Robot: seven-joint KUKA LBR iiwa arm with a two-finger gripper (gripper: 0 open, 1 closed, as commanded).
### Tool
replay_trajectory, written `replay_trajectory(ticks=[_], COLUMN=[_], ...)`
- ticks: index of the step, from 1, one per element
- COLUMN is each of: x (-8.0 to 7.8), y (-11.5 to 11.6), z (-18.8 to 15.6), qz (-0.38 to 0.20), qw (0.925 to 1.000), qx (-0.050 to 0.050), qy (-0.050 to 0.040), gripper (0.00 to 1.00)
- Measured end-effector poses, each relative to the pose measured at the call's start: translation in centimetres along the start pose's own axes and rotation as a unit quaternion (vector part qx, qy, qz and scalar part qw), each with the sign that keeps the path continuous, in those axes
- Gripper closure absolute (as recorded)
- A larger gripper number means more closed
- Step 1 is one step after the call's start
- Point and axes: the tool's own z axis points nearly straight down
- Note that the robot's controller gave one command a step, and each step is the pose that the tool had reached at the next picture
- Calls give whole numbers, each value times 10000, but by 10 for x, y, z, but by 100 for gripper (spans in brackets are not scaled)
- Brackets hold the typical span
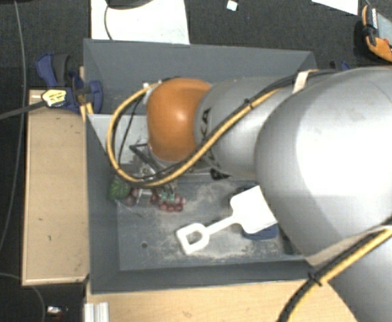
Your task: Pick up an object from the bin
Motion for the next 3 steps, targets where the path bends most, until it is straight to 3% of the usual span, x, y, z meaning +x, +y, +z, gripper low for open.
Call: replay_trajectory(ticks=[2,3], x=[0,2], y=[0,-1], z=[-3,-22], qz=[9,14], qw=[10000,10000], qx=[-6,19], qy=[-10,43], gripper=[100,100])
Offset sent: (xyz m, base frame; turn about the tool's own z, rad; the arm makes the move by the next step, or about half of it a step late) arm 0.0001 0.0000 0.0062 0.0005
